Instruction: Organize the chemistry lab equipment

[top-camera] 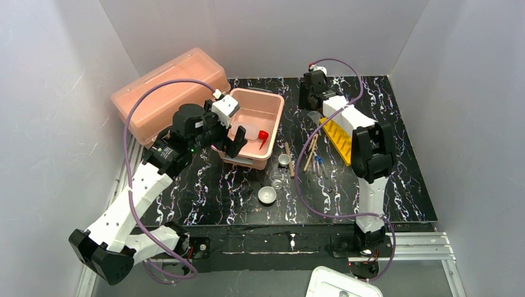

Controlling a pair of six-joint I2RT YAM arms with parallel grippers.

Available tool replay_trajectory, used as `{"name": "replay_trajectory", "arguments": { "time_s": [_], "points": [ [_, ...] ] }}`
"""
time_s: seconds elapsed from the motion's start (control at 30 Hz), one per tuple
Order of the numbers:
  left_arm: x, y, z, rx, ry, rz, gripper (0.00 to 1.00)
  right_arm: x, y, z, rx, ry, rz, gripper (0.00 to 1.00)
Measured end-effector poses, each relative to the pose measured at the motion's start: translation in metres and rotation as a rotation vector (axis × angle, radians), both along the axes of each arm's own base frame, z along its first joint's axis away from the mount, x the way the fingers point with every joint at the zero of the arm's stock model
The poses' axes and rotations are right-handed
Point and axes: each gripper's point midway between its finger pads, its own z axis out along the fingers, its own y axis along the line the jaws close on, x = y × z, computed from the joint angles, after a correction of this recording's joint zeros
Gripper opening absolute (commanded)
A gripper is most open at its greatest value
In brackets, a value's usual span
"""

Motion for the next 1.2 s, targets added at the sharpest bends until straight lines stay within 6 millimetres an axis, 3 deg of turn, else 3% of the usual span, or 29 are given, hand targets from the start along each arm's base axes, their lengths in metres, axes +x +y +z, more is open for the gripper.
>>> {"name": "replay_trajectory", "arguments": {
  "time_s": [0.13,0.37,0.77,0.93,1.2],
  "points": [
    [0.001,0.002,-0.002,0.005,0.001,0.001,0.98,0.001,-0.007,0.002,-0.019,0.001,-0.044,0.65],
    [0.002,0.003,-0.004,0.003,0.006,-0.003,0.98,0.0,-0.019,-0.017,-0.076,0.057,-0.096,0.71],
    [0.004,0.007,-0.003,-0.002,0.008,0.004,0.98,-0.008,-0.025,-0.033,-0.082,0.114,-0.105,0.71],
    [0.004,0.007,-0.003,-0.004,0.009,0.002,0.98,-0.018,-0.027,-0.049,-0.071,0.163,-0.09,0.7],
    [0.004,0.007,-0.003,-0.005,0.01,0.001,0.98,-0.022,-0.022,-0.058,-0.029,0.199,-0.067,0.66]
  ]
}}
